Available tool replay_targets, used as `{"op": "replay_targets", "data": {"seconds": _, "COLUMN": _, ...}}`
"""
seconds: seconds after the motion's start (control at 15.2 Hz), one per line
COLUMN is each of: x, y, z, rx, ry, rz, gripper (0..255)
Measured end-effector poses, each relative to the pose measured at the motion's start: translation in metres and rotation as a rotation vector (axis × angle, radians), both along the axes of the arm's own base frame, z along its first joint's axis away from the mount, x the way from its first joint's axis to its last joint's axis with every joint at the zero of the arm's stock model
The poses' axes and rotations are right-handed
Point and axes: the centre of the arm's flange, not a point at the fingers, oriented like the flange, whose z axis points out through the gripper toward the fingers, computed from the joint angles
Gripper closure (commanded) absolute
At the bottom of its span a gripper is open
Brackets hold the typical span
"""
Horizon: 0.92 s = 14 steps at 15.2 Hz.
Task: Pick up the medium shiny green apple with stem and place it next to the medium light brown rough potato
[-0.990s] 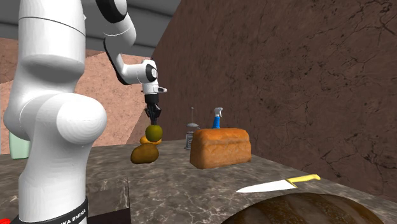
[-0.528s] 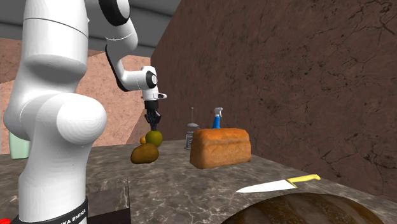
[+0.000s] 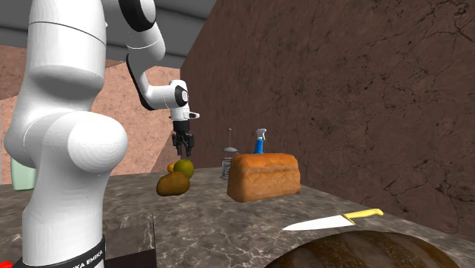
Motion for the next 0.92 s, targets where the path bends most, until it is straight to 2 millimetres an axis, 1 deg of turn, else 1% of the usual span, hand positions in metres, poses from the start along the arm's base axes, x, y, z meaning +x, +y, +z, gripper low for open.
{"op": "replay_targets", "data": {"seconds": 0.26, "x": 0.0, "y": 0.0, "z": 0.0, "rx": 0.0, "ry": 0.0, "rz": 0.0, "gripper": 0}}
{"op": "replay_targets", "data": {"seconds": 0.33, "x": -0.001, "y": -0.001, "z": 0.006, "rx": 0.0, "ry": 0.0, "rz": 0.0, "gripper": 0}}
{"op": "replay_targets", "data": {"seconds": 0.4, "x": -0.001, "y": 0.001, "z": 0.016, "rx": 0.0, "ry": -0.001, "rz": 0.0, "gripper": 0}}
{"op": "replay_targets", "data": {"seconds": 0.53, "x": -0.003, "y": 0.002, "z": 0.04, "rx": 0.001, "ry": -0.002, "rz": 0.0, "gripper": 0}}
{"op": "replay_targets", "data": {"seconds": 0.59, "x": -0.005, "y": 0.001, "z": 0.045, "rx": 0.001, "ry": -0.002, "rz": 0.0, "gripper": 0}}
{"op": "replay_targets", "data": {"seconds": 0.92, "x": -0.006, "y": 0.0, "z": 0.05, "rx": 0.0, "ry": 0.0, "rz": 0.0, "gripper": 0}}
